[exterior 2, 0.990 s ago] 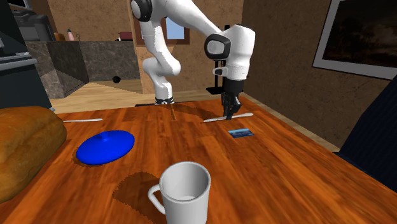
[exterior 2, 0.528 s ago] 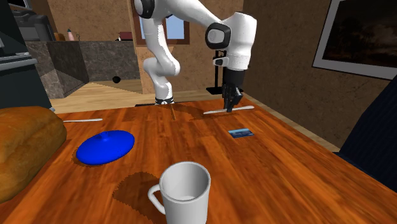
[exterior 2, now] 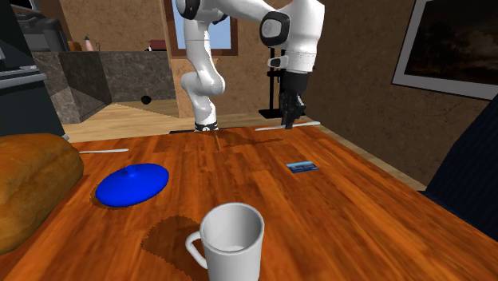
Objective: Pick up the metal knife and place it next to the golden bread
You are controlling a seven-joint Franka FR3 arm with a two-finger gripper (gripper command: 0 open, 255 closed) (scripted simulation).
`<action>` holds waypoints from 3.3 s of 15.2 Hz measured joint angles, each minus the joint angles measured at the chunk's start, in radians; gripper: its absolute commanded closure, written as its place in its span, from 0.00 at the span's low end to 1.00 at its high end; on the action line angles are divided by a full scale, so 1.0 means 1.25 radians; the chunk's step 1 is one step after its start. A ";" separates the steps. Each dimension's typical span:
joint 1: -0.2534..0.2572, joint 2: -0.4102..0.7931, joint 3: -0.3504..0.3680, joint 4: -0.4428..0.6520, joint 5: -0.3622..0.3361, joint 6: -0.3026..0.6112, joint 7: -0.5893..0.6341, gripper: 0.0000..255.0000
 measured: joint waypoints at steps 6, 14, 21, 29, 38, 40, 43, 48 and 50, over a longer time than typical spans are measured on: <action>-0.003 -0.096 -0.027 0.042 0.099 -0.060 -0.076 1.00; 0.011 -0.137 -0.066 0.113 0.135 -0.145 -0.111 1.00; 0.012 -0.142 -0.077 0.185 0.139 -0.220 -0.117 1.00; 0.054 -0.250 -0.218 0.167 0.216 -0.267 -0.233 1.00; 0.081 -0.372 -0.444 0.030 0.255 -0.254 -0.462 1.00; 0.078 -0.385 -0.480 0.002 0.251 -0.244 -0.505 1.00; 0.064 -0.391 -0.527 -0.020 0.236 -0.235 -0.564 1.00; 0.037 -0.393 -0.601 -0.041 0.209 -0.224 -0.658 1.00; 0.026 -0.393 -0.630 -0.052 0.197 -0.216 -0.697 1.00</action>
